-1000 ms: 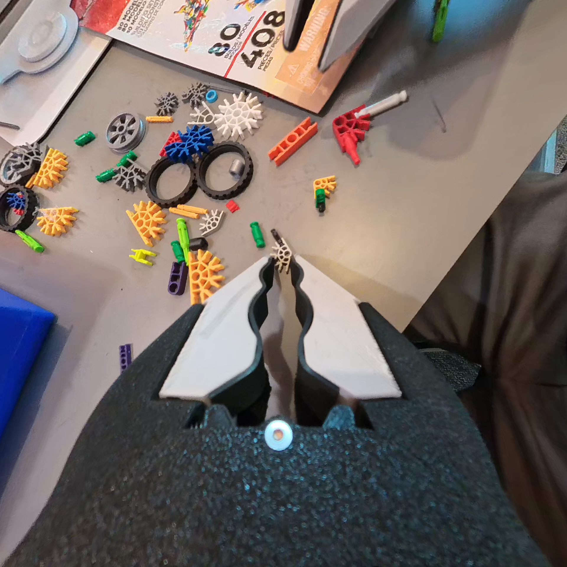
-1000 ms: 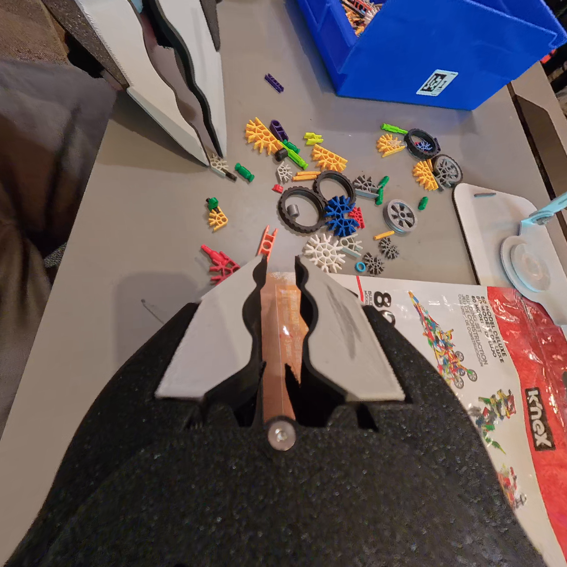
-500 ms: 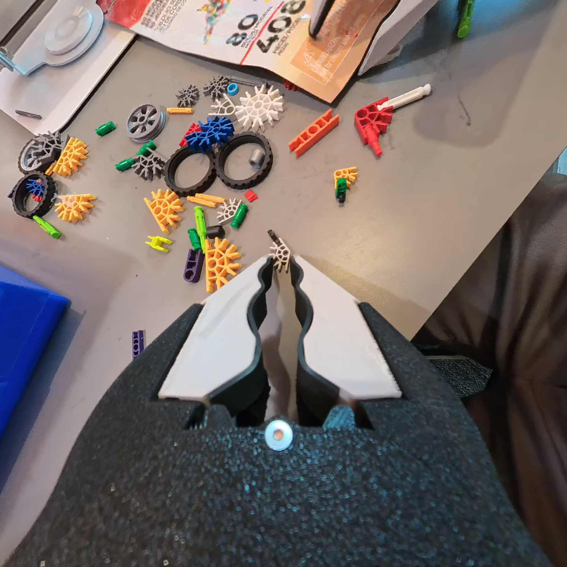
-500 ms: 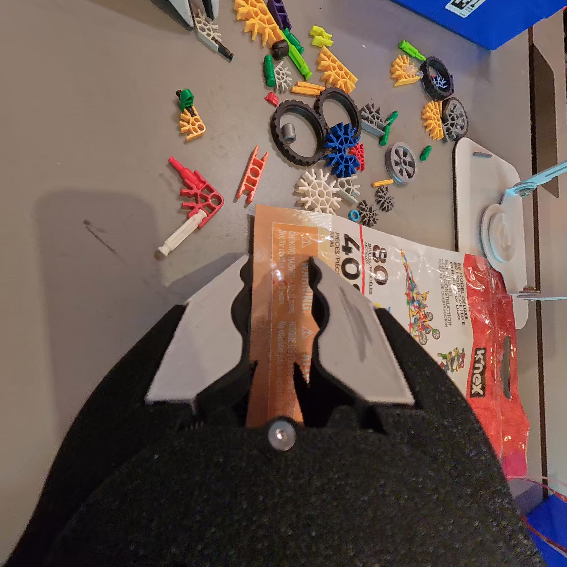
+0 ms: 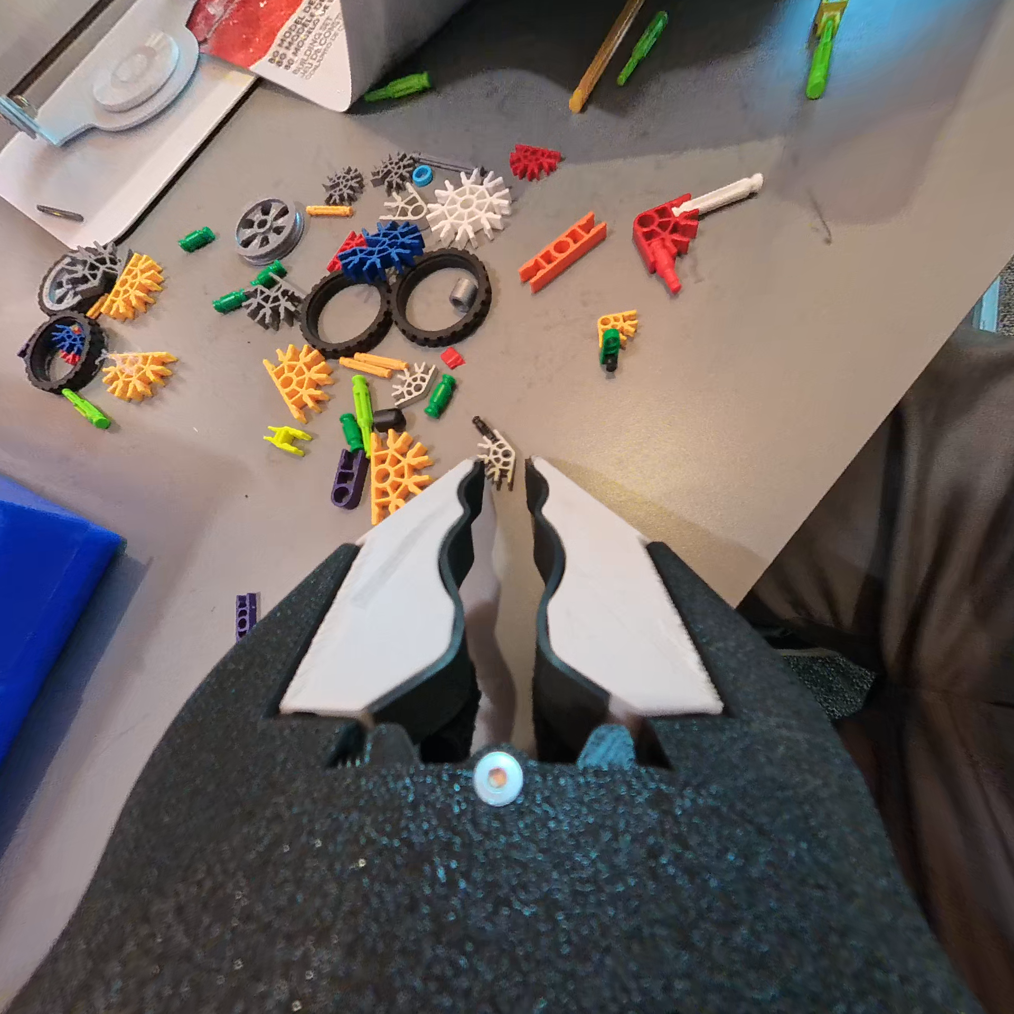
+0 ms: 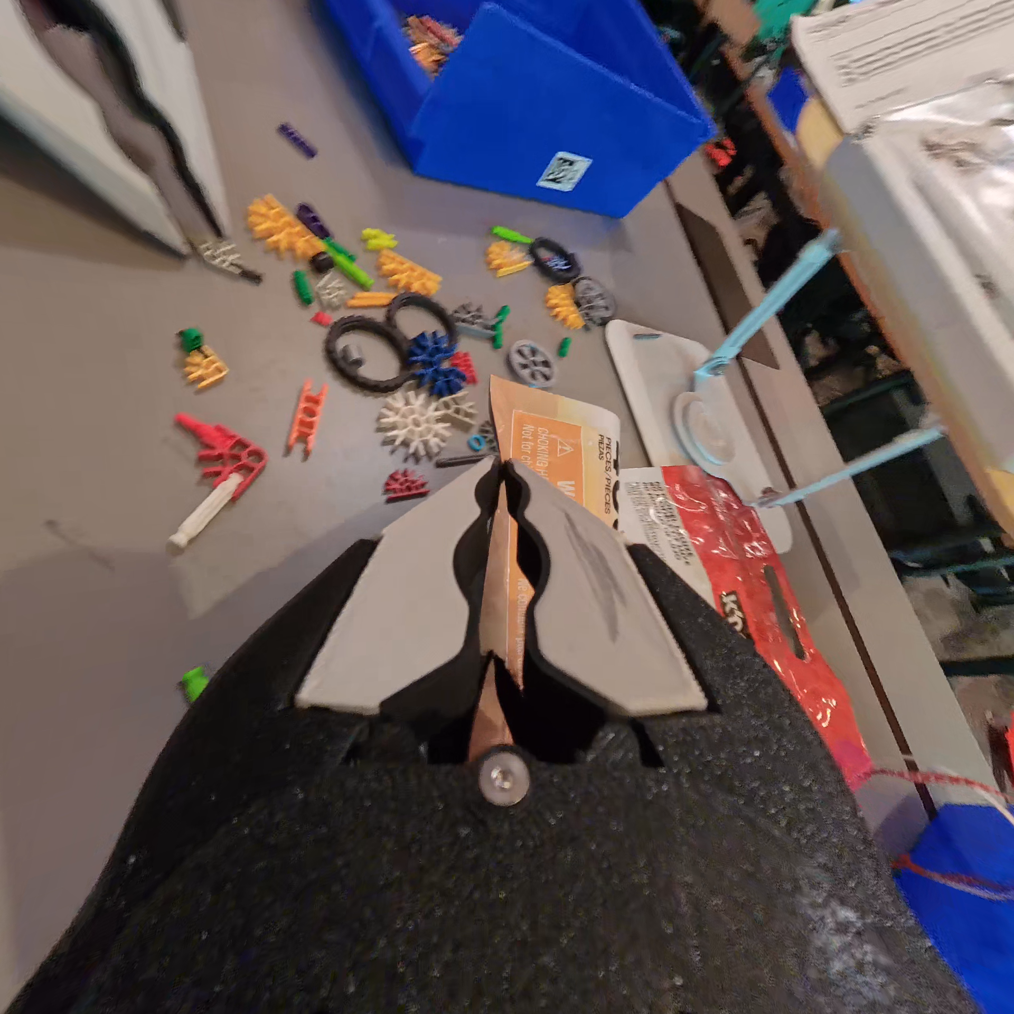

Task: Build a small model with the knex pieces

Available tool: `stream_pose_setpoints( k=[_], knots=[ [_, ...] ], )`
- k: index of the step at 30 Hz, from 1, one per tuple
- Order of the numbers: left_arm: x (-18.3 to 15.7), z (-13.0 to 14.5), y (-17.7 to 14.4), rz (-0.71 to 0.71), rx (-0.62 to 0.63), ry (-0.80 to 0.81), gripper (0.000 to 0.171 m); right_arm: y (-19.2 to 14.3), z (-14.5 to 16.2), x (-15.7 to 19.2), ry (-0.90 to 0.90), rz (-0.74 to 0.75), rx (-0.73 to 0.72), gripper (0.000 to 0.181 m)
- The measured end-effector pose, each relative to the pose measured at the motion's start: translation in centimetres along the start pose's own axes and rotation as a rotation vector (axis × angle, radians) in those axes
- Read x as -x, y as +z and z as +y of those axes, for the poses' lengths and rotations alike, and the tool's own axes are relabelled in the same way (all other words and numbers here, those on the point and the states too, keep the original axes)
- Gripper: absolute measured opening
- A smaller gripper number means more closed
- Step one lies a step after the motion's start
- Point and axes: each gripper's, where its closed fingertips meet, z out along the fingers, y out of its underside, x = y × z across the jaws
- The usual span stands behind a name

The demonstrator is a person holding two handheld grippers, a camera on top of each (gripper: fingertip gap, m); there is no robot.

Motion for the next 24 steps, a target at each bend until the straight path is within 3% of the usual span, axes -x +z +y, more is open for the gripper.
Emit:
stream_pose_setpoints(
  k=[11,24],
  knots=[
    [-0.1,0.0,0.1,0.002,0.009,0.003,0.019,-1.4,0.3,-5.4,0.255,0.172,-0.076,0.0],
    [0.2,-0.2,-0.2,-0.003,-0.022,-0.02,0.022,-1.3,0.8,-4.9,0.34,0.091,-0.094,0.0]
  ],
)
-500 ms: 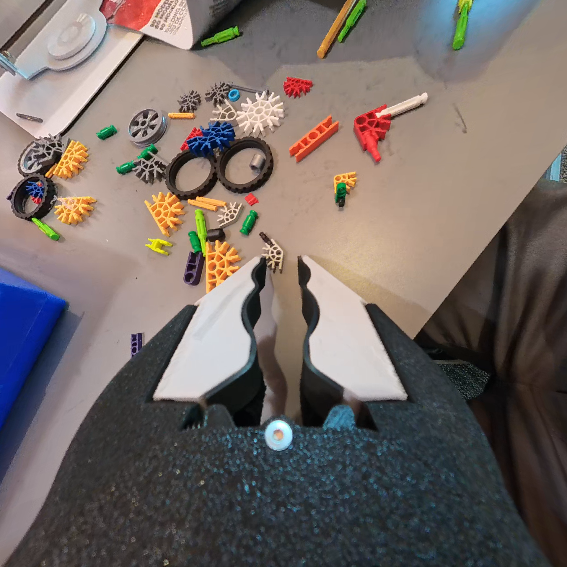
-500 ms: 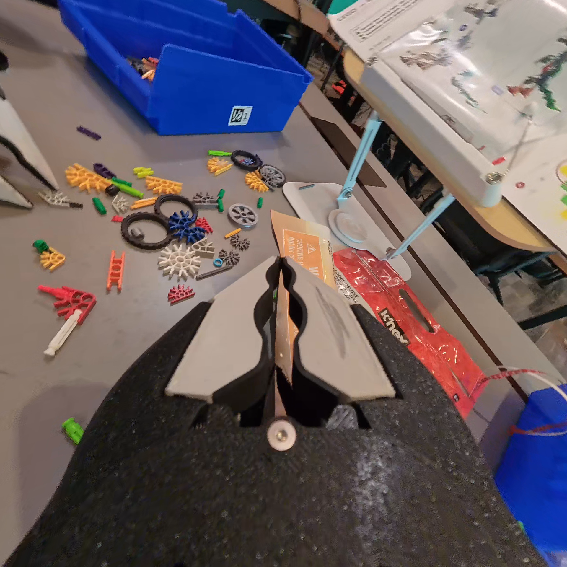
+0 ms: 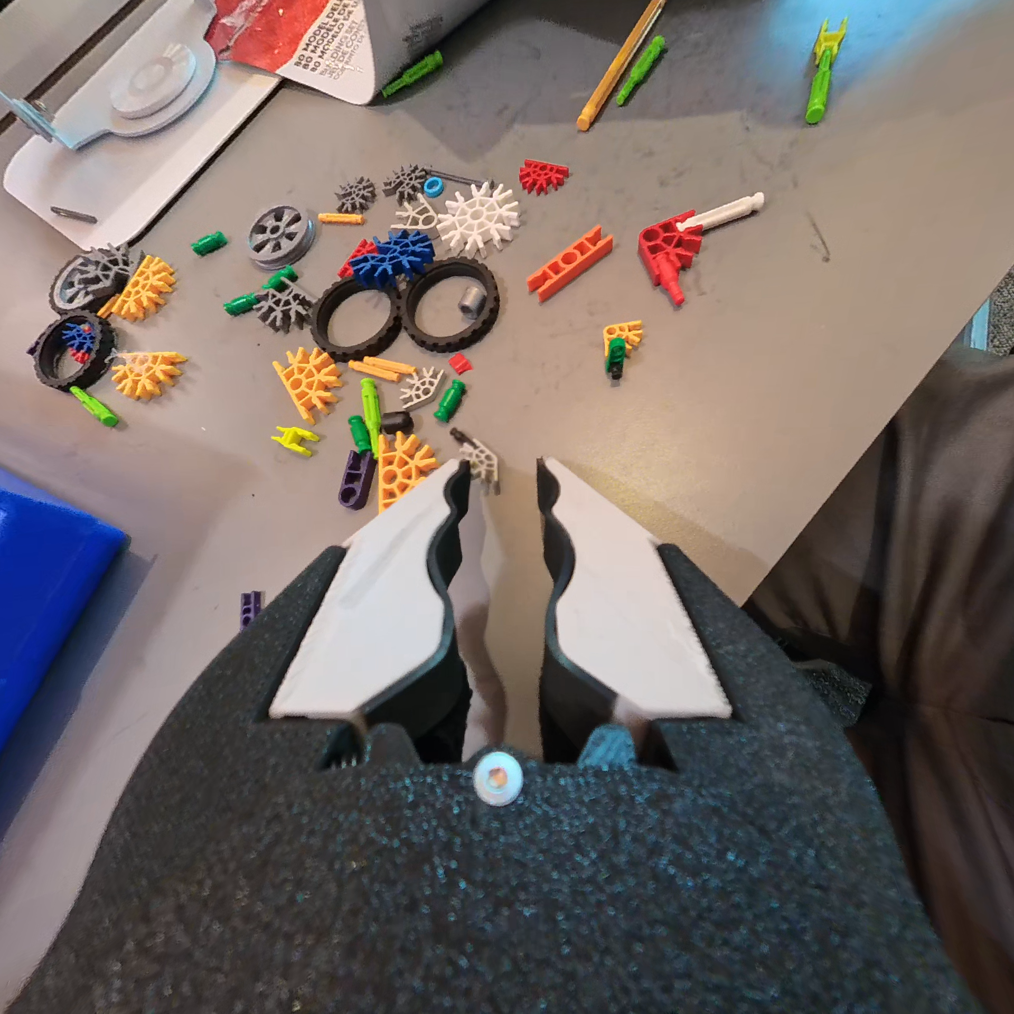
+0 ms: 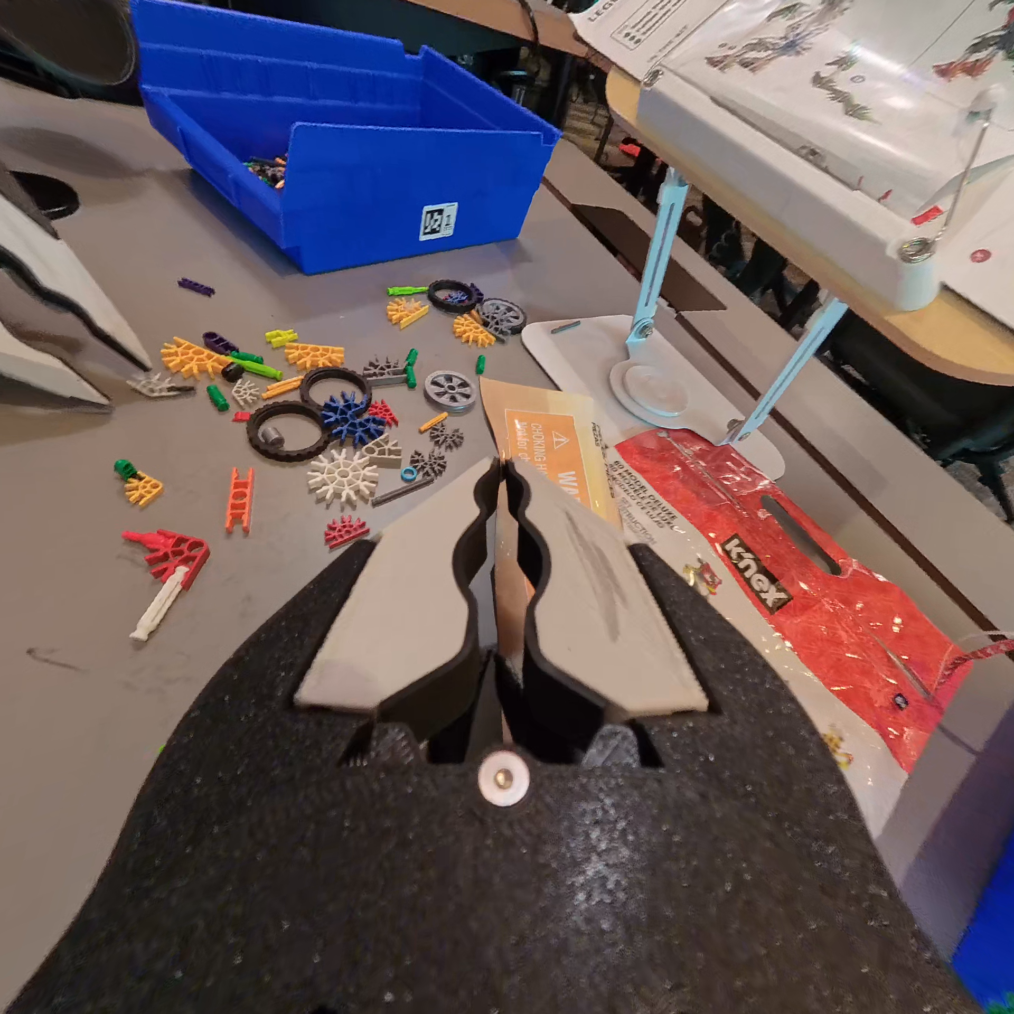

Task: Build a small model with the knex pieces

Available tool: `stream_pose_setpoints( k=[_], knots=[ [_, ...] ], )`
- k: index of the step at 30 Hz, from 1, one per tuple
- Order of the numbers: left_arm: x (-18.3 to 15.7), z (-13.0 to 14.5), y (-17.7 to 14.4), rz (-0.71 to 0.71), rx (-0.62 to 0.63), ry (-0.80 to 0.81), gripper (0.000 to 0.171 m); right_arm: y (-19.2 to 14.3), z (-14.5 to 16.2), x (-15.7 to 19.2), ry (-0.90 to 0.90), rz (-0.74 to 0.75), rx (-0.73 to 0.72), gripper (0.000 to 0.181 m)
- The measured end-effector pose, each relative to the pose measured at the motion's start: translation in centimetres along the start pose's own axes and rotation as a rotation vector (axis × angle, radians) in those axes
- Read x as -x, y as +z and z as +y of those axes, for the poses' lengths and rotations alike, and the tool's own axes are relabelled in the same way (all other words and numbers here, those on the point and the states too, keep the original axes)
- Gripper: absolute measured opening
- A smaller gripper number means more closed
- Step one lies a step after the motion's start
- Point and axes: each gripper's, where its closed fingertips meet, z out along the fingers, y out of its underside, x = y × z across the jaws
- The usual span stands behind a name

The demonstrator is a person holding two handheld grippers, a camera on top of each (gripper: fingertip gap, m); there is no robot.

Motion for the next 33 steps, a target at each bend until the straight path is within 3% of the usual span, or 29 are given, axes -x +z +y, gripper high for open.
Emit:
stream_pose_setpoints(
  k=[9,23,33],
  knots=[
    [1.4,0.0,-1.0,-0.049,-0.048,-0.045,0.025,0.4,1.1,1.5,0.007,-0.091,0.046,0.002],
    [5.0,1.8,-1.2,-0.151,0.046,-0.012,0.031,0.8,2.1,3.9,-0.048,-0.184,0.097,0.004],
    [4.1,1.7,0.2,-0.084,0.069,0.025,0.014,1.0,3.3,5.8,-0.102,-0.261,0.158,0.004]
  ],
)
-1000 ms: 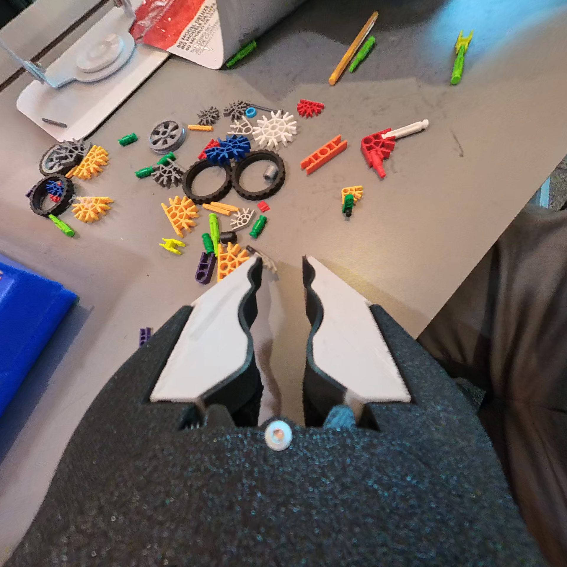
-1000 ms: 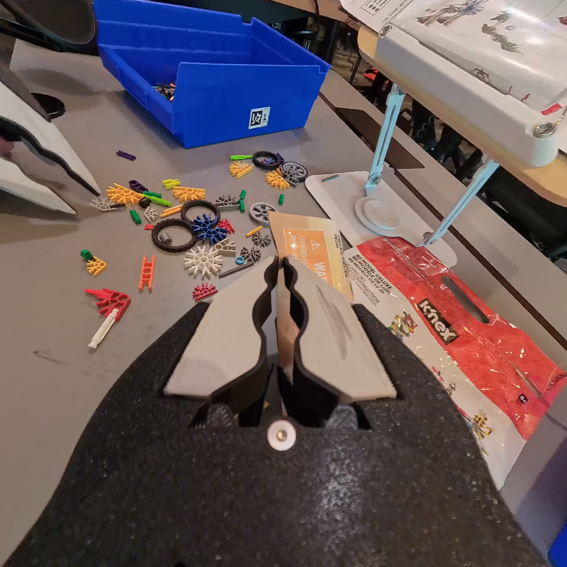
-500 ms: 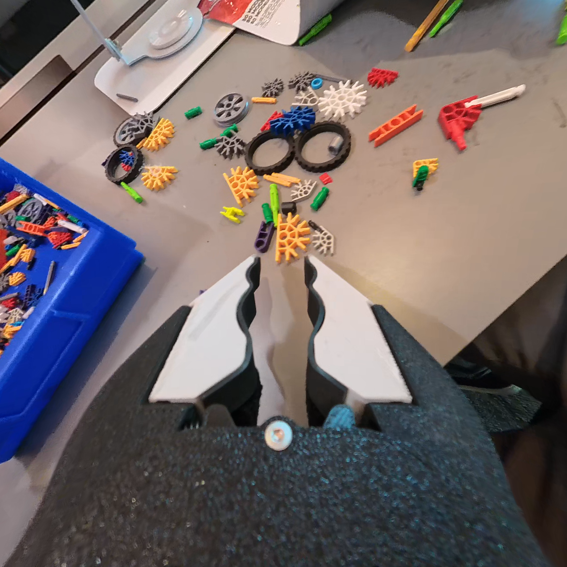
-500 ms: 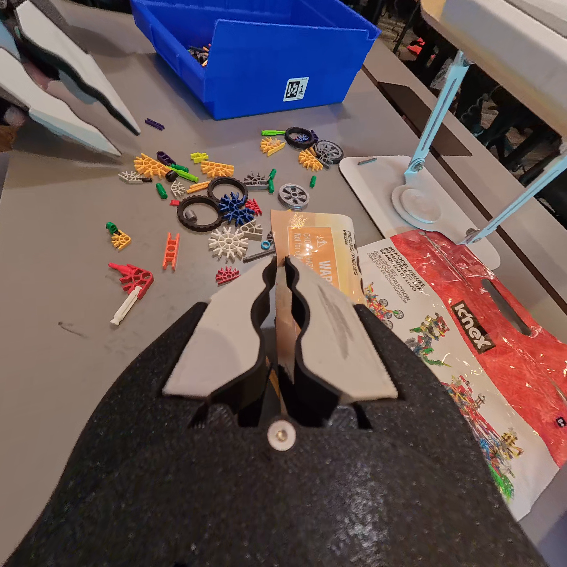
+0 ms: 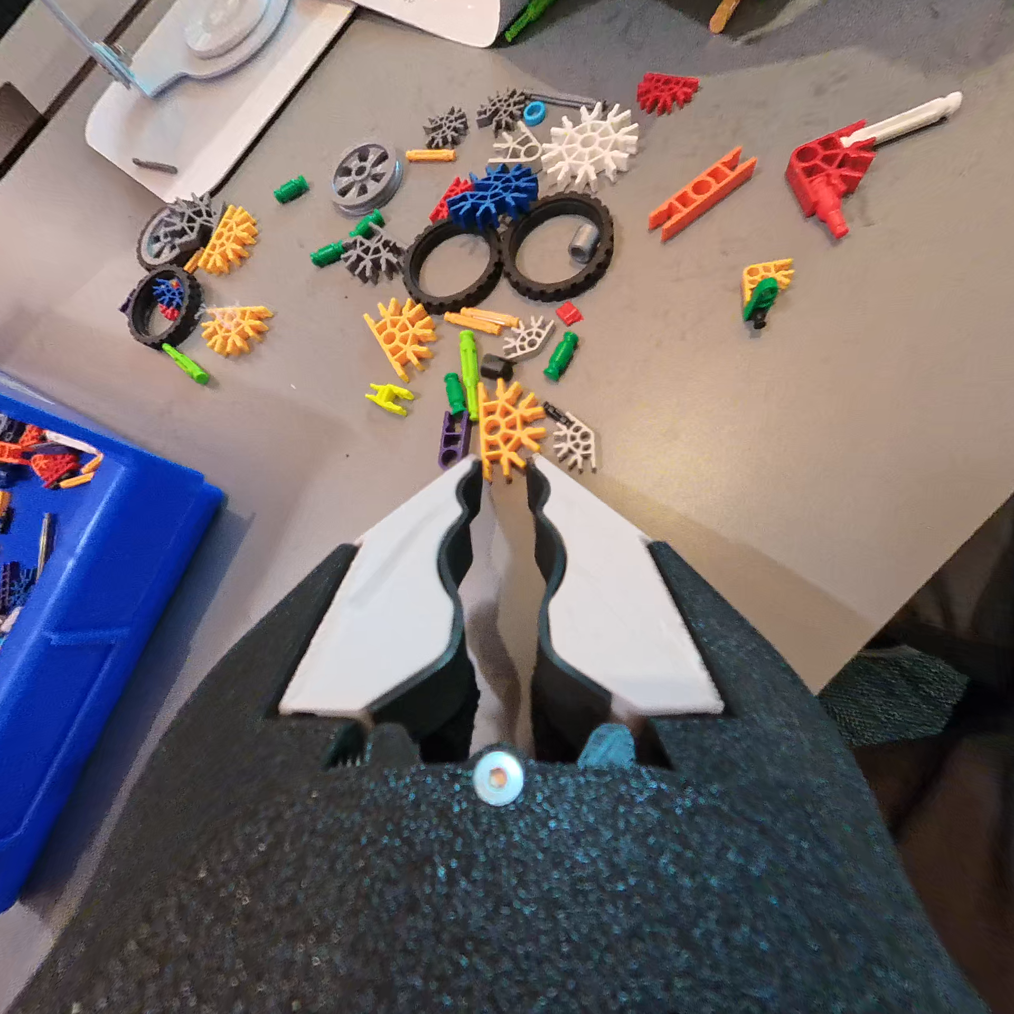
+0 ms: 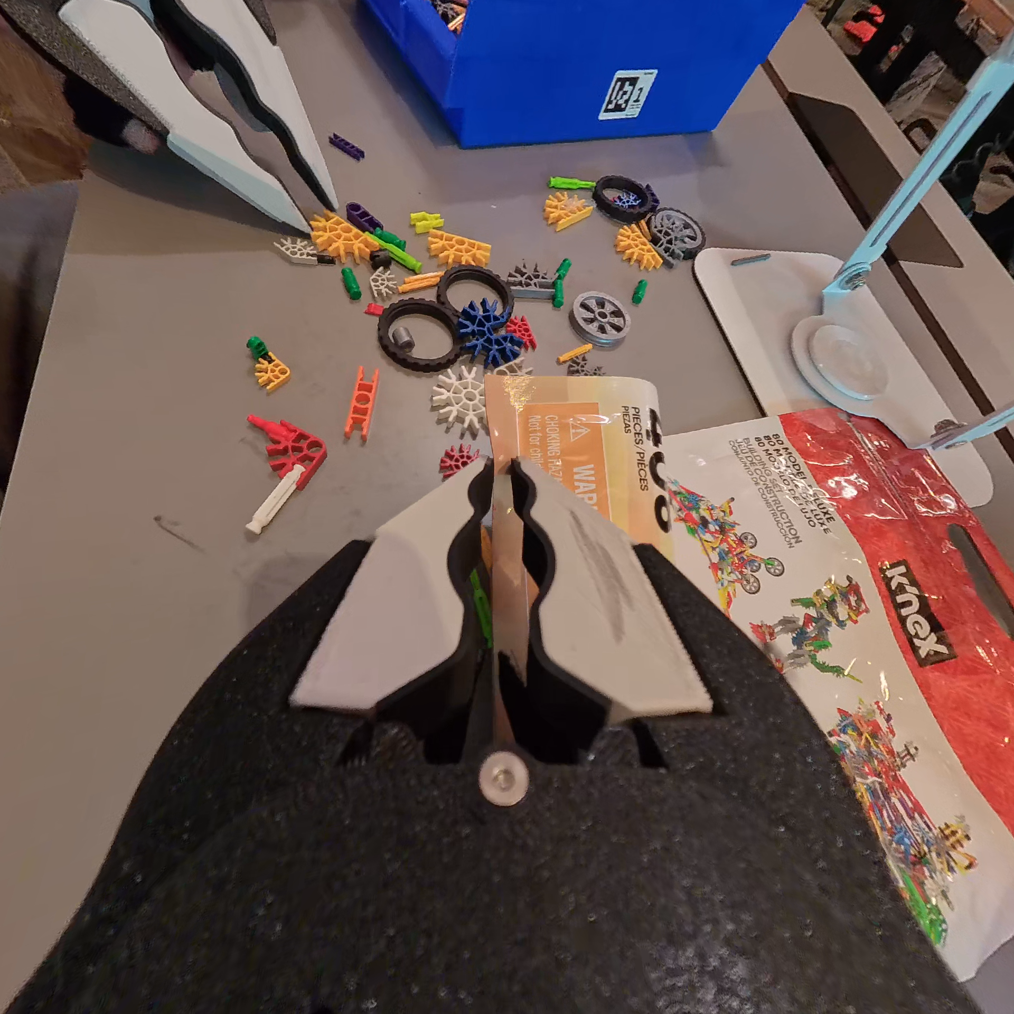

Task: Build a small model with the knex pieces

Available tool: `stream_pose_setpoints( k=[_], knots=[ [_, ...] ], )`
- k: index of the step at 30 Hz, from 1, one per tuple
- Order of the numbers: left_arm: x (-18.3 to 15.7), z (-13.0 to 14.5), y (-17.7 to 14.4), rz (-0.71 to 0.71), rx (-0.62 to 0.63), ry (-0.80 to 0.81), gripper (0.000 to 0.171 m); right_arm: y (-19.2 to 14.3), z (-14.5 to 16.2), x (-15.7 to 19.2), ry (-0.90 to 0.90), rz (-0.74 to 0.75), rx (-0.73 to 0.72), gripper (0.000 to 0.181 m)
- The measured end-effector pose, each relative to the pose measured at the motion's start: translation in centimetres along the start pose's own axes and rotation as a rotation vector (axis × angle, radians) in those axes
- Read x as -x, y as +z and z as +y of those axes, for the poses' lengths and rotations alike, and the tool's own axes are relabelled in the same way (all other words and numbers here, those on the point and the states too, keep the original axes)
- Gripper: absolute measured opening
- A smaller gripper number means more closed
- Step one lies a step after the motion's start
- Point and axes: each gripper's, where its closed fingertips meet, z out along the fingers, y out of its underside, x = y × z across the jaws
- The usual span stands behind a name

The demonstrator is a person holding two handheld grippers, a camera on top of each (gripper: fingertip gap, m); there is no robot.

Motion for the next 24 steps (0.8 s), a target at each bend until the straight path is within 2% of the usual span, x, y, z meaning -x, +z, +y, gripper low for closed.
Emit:
stream_pose_setpoints(
  k=[6,10,13,17,21,24],
  knots=[
    [0.1,0.1,0.0,-0.007,0.005,-0.012,0.014,0.1,0.0,0.2,-0.011,-0.007,0.002,0.004],
    [1.8,0.9,-0.3,-0.098,0.038,-0.037,0.014,0.1,0.1,0.4,-0.01,-0.015,0.002,0.005],
    [2.1,0.8,-1.1,-0.13,0.03,-0.048,0.028,0.2,0.2,0.6,-0.012,-0.027,0.012,0.006],
    [-1.1,-0.9,-1.5,0.003,-0.045,-0.053,0.023,0.4,0.4,1.1,-0.023,-0.048,0.02,0.006],
    [-2.3,-0.7,-0.3,0.042,-0.002,-0.047,0.022,0.5,0.4,1.3,-0.027,-0.054,0.024,0.006],
    [-2.5,-1.0,0.2,0.055,0.015,-0.056,0.011,0.6,0.5,1.5,-0.031,-0.063,0.027,0.006]
  ],
)
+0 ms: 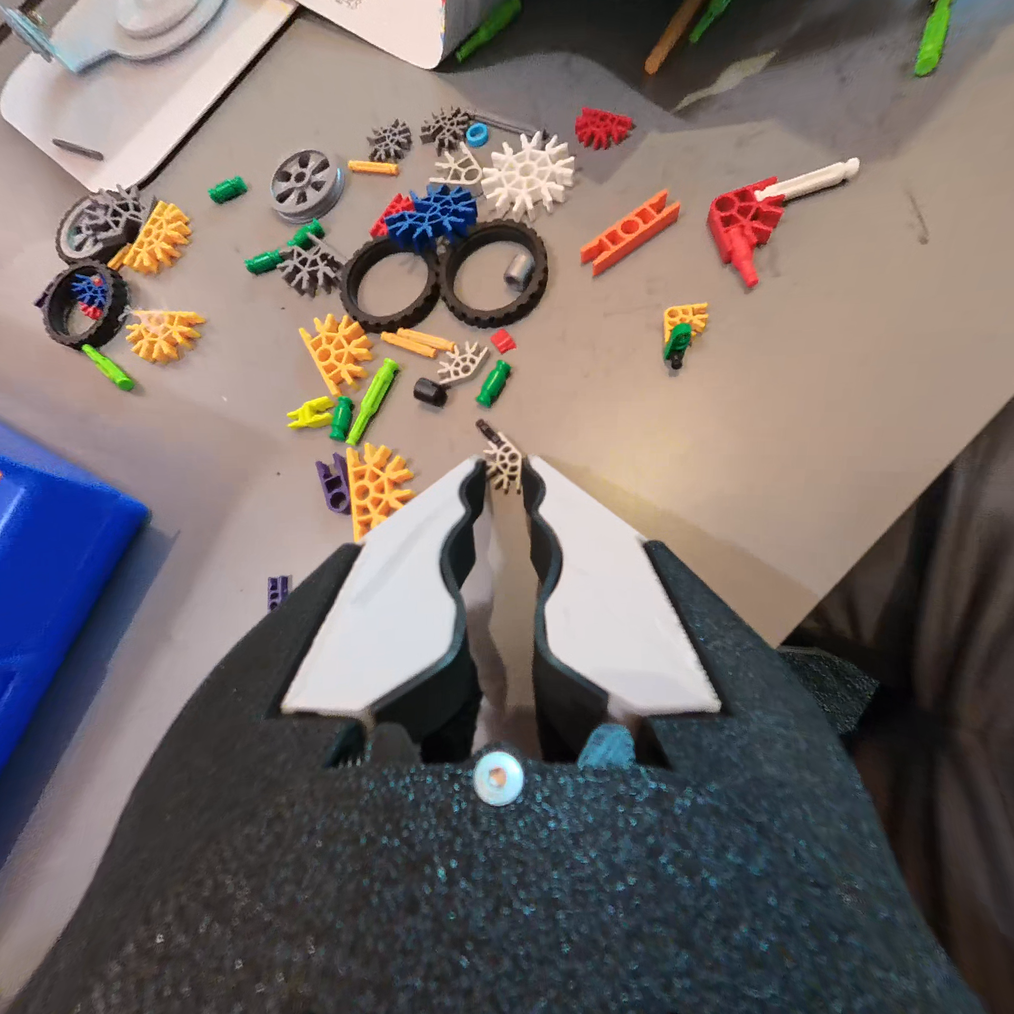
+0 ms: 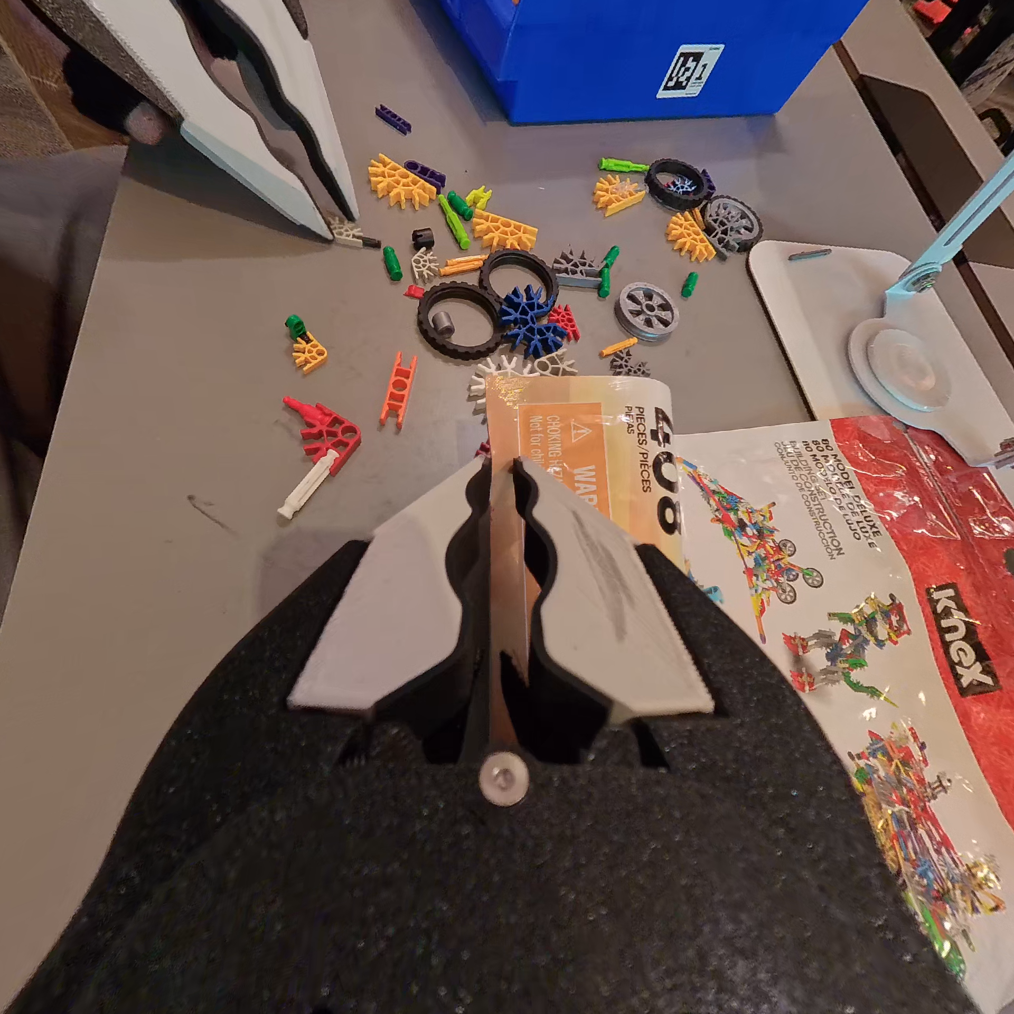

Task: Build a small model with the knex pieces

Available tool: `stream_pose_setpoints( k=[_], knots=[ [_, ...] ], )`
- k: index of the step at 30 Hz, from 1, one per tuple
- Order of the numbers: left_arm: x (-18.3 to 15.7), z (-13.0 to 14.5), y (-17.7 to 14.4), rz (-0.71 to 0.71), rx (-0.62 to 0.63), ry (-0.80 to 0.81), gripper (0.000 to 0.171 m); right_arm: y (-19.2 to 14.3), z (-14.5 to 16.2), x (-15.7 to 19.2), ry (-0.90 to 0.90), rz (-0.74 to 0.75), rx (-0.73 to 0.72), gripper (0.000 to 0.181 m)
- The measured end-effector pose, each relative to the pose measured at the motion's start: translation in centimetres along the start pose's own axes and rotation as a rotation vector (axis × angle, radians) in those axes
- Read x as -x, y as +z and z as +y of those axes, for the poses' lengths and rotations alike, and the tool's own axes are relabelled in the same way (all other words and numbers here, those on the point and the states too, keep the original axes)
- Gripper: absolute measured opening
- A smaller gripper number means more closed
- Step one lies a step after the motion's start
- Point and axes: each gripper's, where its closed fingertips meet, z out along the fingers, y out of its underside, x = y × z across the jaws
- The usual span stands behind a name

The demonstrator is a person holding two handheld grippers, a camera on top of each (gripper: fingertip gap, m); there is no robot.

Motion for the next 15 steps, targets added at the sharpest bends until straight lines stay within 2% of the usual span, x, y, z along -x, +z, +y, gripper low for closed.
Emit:
stream_pose_setpoints(
  k=[3,9,11,12,15],
  knots=[
    [-0.2,-0.3,0.2,0.009,-0.002,0.002,0.011,0.1,0.0,0.7,-0.004,-0.034,0.003,0.007],
    [-0.4,-0.4,-0.1,-0.025,-0.031,0.066,0.01,0.6,-0.2,3.1,-0.035,-0.134,0.007,0.022],
    [-0.3,-0.6,-0.4,-0.035,-0.051,0.064,0.009,0.5,-0.8,3.8,-0.036,-0.166,-0.021,0.026],
    [-0.3,-0.8,-0.6,-0.04,-0.069,0.072,0.004,0.3,-1.3,4.1,-0.034,-0.175,-0.045,0.026],
    [-0.5,-2.2,-1.4,-0.08,-0.133,0.133,0.0,-0.1,-3.8,4.7,0.03,-0.207,-0.158,0.025]
  ],
)
